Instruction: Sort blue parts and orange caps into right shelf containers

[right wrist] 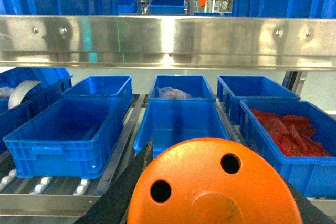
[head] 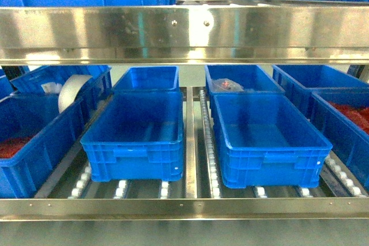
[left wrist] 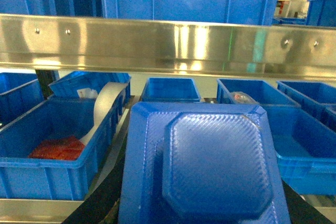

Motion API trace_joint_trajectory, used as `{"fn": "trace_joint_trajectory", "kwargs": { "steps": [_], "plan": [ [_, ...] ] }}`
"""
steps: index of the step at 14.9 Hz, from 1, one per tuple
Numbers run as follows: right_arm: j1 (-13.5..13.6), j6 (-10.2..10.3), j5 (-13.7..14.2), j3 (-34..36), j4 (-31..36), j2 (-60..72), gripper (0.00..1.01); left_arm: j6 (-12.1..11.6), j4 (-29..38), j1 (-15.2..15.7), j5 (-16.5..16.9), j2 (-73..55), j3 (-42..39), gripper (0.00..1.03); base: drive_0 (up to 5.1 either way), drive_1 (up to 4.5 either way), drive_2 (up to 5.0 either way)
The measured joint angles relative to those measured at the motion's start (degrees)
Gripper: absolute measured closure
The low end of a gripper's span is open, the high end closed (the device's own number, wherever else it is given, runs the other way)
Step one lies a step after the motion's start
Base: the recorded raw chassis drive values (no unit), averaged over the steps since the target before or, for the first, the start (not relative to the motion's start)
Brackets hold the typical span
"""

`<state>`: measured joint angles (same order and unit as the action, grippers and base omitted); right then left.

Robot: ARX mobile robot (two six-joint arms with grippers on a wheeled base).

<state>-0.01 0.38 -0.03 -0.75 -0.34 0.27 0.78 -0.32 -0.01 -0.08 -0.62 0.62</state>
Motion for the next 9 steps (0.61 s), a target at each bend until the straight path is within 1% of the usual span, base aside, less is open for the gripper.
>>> {"fn": "trace_joint_trajectory", "kwargs": {
  "steps": [9],
  "plan": [
    [0.0, 0.0, 0.0, 0.0, 0.0, 0.0, 0.57, -0.2, -0.1, 0.0, 0.0, 0.0, 0.0, 0.60, 0.0, 0.00, 0.0]
  ]
}}
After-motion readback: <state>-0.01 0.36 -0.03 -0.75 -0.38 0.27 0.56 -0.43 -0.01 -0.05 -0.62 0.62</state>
